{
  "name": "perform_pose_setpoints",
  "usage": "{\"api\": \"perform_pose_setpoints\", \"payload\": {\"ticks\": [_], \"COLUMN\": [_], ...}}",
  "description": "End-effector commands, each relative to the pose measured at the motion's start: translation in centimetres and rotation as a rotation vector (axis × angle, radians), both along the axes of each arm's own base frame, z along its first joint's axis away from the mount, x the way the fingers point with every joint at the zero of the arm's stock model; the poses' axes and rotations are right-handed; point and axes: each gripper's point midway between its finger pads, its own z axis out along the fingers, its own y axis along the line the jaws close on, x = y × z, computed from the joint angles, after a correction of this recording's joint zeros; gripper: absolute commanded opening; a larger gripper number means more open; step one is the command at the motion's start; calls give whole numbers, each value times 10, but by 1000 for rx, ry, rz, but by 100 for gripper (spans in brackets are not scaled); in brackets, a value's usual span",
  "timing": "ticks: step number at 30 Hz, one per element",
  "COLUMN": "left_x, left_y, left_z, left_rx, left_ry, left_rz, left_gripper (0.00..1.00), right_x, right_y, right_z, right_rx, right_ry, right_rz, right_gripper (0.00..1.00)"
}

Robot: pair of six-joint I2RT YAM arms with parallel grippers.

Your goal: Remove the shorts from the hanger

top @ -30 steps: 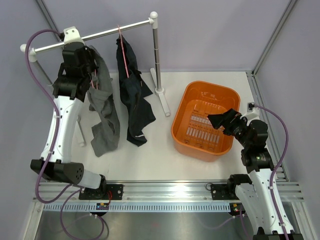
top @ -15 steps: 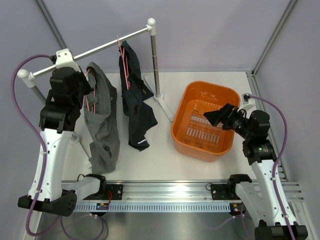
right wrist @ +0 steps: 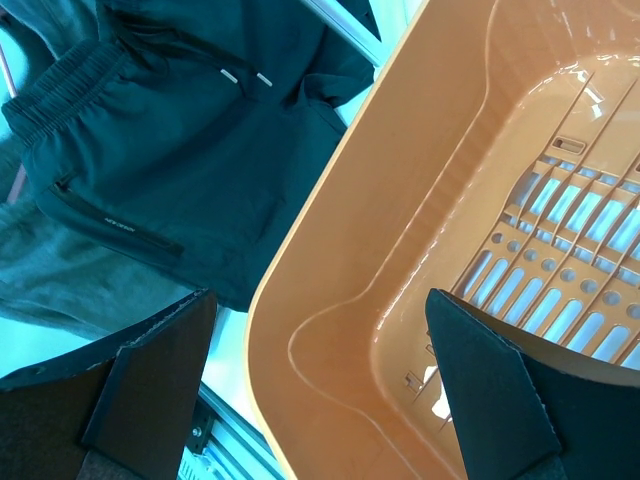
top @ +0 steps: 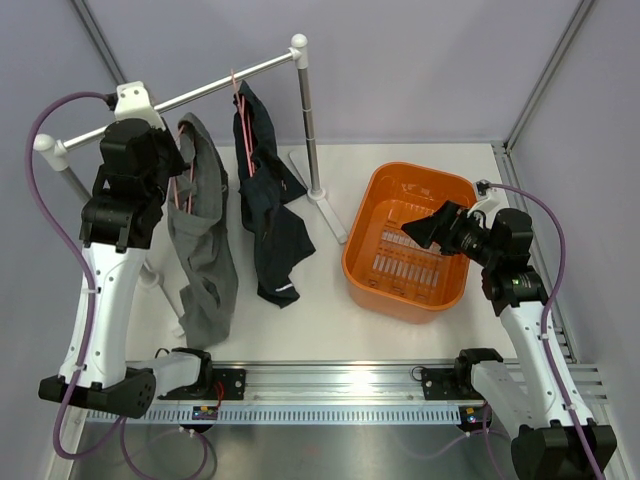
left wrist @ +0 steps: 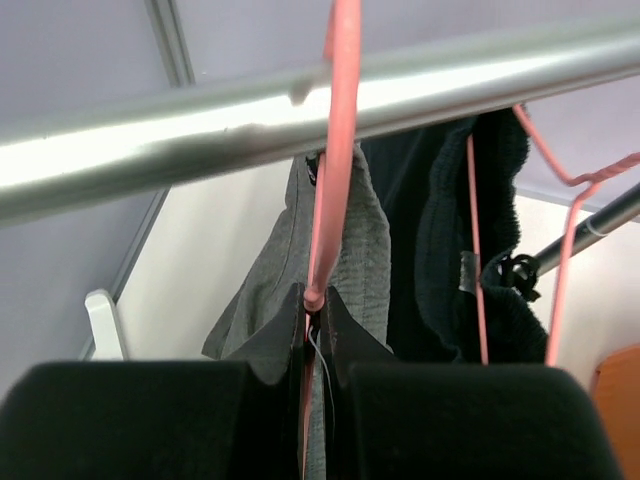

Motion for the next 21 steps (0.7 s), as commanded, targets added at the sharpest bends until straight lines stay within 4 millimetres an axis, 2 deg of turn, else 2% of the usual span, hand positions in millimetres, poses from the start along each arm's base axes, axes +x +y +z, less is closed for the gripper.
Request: {"api": "perform_pose_setpoints", "payload": {"ticks": [1, 4, 8, 11, 12, 16, 17, 20, 21], "left_x": [-3, -6, -13, -21, -29, -51, -56, -72, -77], "left_y": [-5, -13, -21, -25, -25, -31, -36, -54, -59], "left_z": [90, 104, 96, 73, 59, 30, 25, 10, 4], "left_rx": [-17, -14, -14, -45, -51, -75, -78, -108, -114], "left_ry": [-266, -305, -290, -214, -186, -137, -123, -88, -71], "left_rz": [-40, -89, -145, -166, -169, -207, -235, -331, -354], "left_gripper": [0, 0, 0, 0, 0, 0, 0, 0, 0], "right_x": [2, 4, 6, 6, 5, 3, -2, -1, -5], "right_y": [1, 1, 2, 3, 4, 13, 25, 36, 46], "right_z": [21, 21, 20, 20, 21, 21, 21, 25, 25], "right_rx": [-20, -23, -23, -24, -21, -49, -66, -117, -130], "right_ry": [-79, -83, -75, -78, -78, -79, -88, -82, -80], "right_rz": [23, 24, 31, 43, 51, 81, 120, 112, 129], "right_gripper": [95, 95, 95, 95, 95, 94, 93, 92, 92]}}
